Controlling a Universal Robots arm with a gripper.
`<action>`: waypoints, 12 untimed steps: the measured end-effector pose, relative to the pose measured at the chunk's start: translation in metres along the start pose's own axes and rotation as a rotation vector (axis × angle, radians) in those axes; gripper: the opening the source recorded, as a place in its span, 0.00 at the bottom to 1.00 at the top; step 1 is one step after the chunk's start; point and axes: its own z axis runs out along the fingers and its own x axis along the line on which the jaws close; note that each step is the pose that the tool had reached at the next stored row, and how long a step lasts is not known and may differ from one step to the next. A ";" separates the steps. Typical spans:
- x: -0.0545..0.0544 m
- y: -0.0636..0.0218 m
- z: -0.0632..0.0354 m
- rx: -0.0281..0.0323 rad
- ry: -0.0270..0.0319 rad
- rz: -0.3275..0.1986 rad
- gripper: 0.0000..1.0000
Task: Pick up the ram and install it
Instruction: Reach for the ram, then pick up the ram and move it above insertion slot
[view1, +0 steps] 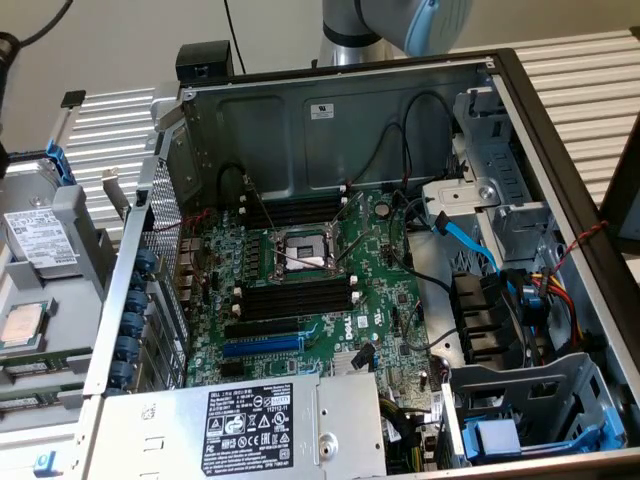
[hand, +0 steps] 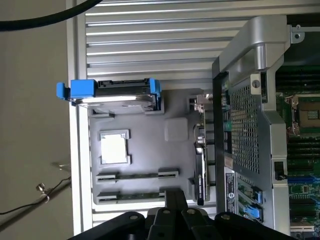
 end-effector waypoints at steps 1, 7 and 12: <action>0.003 -0.0008 -0.0001 -0.0001 0.0000 0.000 0.11; 0.005 -0.0014 -0.0001 -0.0001 0.0000 0.000 0.11; 0.005 -0.0014 -0.0001 -0.0001 0.0001 0.000 0.11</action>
